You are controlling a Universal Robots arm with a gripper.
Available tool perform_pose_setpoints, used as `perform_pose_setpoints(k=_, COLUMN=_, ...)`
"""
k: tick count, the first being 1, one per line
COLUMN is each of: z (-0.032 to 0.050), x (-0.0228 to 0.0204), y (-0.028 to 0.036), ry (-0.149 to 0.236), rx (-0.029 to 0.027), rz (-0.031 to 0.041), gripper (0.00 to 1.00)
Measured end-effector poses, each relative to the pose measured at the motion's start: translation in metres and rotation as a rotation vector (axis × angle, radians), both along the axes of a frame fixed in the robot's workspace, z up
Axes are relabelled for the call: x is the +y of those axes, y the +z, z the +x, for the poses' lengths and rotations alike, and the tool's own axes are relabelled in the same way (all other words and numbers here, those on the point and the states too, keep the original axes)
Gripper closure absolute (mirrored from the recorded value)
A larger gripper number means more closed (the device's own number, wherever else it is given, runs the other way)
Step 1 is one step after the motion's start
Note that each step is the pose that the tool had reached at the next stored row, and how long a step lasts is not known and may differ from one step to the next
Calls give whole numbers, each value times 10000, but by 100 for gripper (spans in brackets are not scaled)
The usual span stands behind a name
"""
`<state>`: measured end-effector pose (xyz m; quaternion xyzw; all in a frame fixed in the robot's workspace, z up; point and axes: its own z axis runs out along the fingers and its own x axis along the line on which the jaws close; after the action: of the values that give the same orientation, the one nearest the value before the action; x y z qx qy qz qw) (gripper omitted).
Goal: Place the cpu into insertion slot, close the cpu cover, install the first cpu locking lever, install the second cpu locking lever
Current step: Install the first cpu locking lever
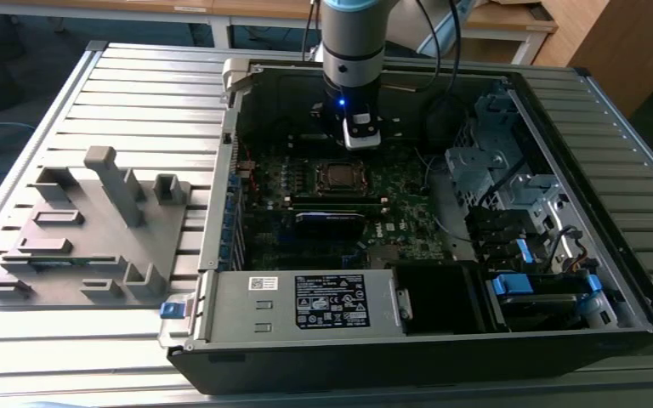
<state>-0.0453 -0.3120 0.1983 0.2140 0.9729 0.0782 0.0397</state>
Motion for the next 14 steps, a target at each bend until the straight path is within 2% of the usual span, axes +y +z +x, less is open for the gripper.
perform_pose_setpoints(k=2, z=1, x=0, y=-8, ry=2, rx=-76, rz=-17, gripper=89)
perform_pose_setpoints(k=4, z=1, x=0, y=-11, ry=3, rx=-116, rz=-52, gripper=89)
perform_pose_setpoints(k=8, z=1, x=-1, y=-10, ry=3, rx=-115, rz=-58, gripper=89)
perform_pose_setpoints(k=14, z=1, x=0, y=23, ry=2, rx=-118, rz=-51, gripper=89)
